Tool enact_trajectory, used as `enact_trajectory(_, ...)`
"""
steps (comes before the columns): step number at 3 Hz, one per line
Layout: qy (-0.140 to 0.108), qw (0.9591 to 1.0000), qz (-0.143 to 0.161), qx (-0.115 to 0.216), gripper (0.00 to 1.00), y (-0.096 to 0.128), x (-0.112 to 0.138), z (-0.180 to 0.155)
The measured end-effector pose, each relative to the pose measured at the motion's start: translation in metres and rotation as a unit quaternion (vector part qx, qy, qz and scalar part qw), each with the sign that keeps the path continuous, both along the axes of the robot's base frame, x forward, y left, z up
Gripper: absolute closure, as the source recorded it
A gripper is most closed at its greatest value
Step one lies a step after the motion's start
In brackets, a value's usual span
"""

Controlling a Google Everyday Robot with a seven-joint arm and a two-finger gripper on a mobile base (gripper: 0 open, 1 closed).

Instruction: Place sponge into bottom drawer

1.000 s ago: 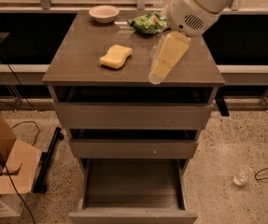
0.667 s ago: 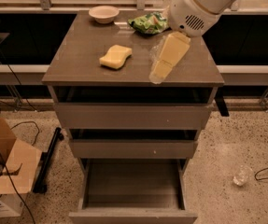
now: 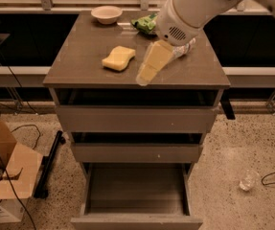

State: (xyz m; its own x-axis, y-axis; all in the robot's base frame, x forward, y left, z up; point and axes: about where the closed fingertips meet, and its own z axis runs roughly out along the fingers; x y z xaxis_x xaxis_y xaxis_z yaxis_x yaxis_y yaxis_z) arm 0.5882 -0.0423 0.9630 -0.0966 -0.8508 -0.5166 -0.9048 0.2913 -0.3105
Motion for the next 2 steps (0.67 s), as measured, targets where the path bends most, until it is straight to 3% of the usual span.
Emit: enact_trajectory(2, -0.01, 0.9957, -0.011, 0.091, 0.0, 0.033, 0.066, -0.032)
